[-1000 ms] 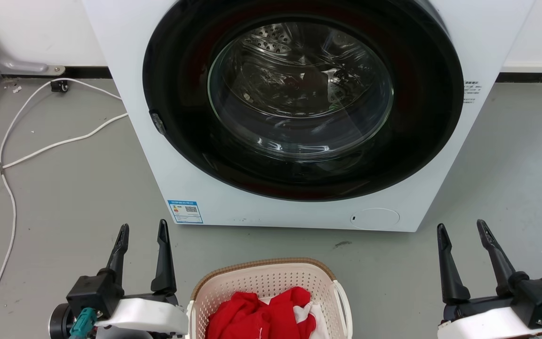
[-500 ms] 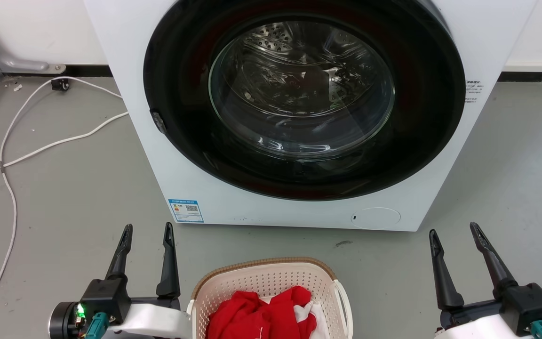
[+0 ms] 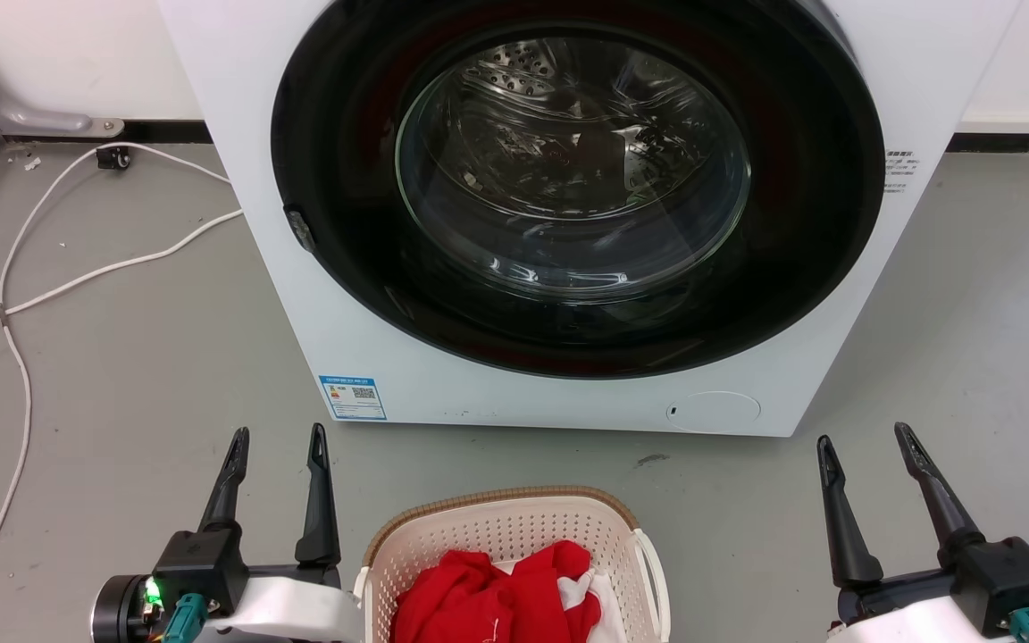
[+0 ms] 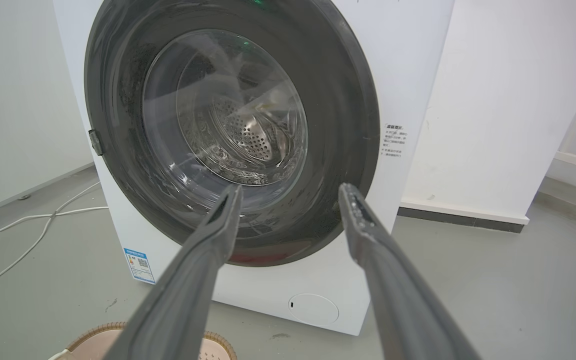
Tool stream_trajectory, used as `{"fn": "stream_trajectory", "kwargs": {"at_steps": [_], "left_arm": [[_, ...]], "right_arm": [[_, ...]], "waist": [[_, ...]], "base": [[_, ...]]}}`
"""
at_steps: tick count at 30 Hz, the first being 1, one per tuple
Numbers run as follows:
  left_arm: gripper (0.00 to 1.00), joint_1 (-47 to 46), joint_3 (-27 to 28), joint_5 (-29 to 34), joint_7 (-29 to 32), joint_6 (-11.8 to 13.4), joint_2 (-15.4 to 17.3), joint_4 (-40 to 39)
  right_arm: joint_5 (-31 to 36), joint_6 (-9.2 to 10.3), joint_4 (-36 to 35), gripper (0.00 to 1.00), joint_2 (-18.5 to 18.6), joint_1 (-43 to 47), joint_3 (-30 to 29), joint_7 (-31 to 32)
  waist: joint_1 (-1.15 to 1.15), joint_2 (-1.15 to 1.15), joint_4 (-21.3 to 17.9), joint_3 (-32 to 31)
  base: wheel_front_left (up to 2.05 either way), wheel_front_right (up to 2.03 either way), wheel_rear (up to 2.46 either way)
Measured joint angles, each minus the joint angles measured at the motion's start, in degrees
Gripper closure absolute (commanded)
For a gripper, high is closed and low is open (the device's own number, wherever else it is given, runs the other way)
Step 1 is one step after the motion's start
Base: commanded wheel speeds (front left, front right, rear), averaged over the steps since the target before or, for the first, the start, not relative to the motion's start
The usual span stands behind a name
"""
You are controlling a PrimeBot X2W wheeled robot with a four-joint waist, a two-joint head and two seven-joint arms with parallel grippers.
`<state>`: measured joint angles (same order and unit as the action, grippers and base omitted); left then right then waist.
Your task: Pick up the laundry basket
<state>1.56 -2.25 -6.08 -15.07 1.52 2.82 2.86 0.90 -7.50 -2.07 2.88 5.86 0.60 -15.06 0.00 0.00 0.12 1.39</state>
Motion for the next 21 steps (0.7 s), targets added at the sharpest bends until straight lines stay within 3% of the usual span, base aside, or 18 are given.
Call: {"fn": "stream_trajectory", "kwargs": {"at_steps": [14, 21], "left_arm": [[0.00, -0.07, 0.40, 0.41, 0.00, 0.29, 0.00, 0.18], [0.00, -4.97, 1.19, 0.76, -0.01, -0.11, 0.02, 5.46]], "right_arm": [[-0.30, 0.00, -0.11, 0.00, 0.00, -0.10, 0.78, 0.00], [1.58, 0.00, 4.15, 0.00, 0.01, -4.52, 2.36, -0.02]], "waist": [[0.00, 0.00, 0.04, 0.92], [0.00, 0.00, 0.28, 4.83]], "base": [[0.00, 0.00, 0.00], [0.00, 0.00, 0.00]]}}
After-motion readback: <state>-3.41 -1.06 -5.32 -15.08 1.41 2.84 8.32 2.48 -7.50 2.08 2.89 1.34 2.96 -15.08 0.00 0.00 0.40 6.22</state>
